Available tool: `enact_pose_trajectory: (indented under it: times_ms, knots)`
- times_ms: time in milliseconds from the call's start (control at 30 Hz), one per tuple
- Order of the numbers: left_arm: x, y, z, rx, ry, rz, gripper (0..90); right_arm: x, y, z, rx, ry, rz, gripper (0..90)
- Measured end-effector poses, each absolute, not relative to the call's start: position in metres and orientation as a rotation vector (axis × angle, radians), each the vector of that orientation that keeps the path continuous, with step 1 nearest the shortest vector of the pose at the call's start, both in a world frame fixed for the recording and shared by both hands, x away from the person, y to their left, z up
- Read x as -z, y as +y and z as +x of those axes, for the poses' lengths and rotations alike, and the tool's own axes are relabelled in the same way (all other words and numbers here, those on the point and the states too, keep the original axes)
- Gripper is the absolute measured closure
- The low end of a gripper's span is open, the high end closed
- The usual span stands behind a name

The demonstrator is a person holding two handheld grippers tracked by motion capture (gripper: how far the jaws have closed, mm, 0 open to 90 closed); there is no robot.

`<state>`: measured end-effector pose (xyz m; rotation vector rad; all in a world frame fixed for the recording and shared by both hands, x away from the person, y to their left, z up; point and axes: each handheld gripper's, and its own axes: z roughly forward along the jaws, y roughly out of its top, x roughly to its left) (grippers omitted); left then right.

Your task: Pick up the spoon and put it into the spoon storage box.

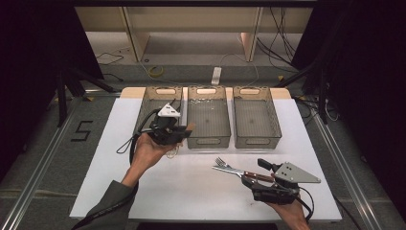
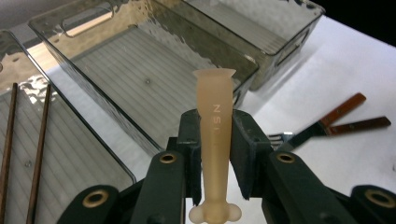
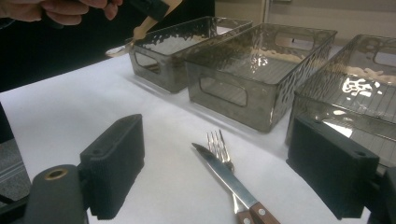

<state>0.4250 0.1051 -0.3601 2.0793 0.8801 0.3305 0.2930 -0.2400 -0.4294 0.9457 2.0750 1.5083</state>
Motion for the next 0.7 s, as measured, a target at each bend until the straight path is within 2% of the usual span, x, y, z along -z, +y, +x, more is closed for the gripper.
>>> enact_pose_trajectory:
  times_ms: [700]
  knots:
    - [0.357,0.080,0.480,-0.335,0.935,2.009,74.4,0.429,-0.241,0.293,-1.512,2.078,0.946,19.2]
